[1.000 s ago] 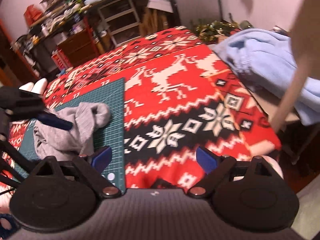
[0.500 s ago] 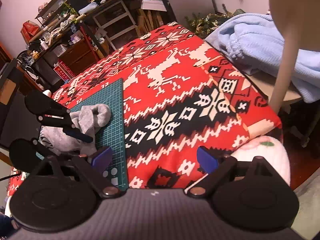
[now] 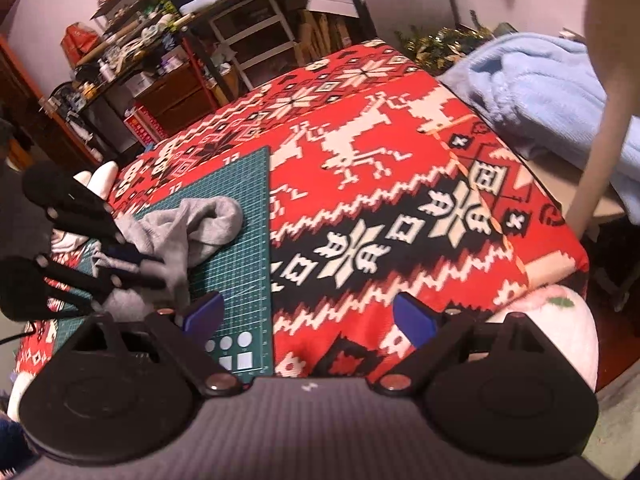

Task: Fold clothes
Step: 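Lift the shirt high with both tools, shaking it out in the air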

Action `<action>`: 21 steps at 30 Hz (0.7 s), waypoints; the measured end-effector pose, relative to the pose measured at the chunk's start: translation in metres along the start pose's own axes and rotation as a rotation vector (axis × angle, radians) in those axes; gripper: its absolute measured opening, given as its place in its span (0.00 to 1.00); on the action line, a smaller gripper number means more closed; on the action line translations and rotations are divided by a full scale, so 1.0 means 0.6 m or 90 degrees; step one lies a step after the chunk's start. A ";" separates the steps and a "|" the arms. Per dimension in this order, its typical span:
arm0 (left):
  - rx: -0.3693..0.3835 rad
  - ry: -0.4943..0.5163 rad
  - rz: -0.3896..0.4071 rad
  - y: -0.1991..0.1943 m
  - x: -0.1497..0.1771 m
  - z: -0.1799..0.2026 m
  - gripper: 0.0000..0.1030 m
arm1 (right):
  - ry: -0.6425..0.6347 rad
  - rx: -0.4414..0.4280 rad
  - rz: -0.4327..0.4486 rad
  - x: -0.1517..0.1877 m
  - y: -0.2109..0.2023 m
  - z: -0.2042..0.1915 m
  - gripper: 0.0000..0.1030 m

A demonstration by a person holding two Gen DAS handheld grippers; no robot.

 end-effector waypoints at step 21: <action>-0.239 -0.495 0.057 -0.144 0.241 -0.166 0.10 | -0.165 -0.028 -0.064 -0.042 0.106 -0.128 0.70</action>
Point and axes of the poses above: each gripper's, at about its wrist camera, not at the fingertips, and y roughly the way its jaws point, z to its right, x to its underside, the point moved 8 cm from there along y, roughly the way its jaws point, and after that the axes turned 11 degrees about -x, right-handed, at the moved point
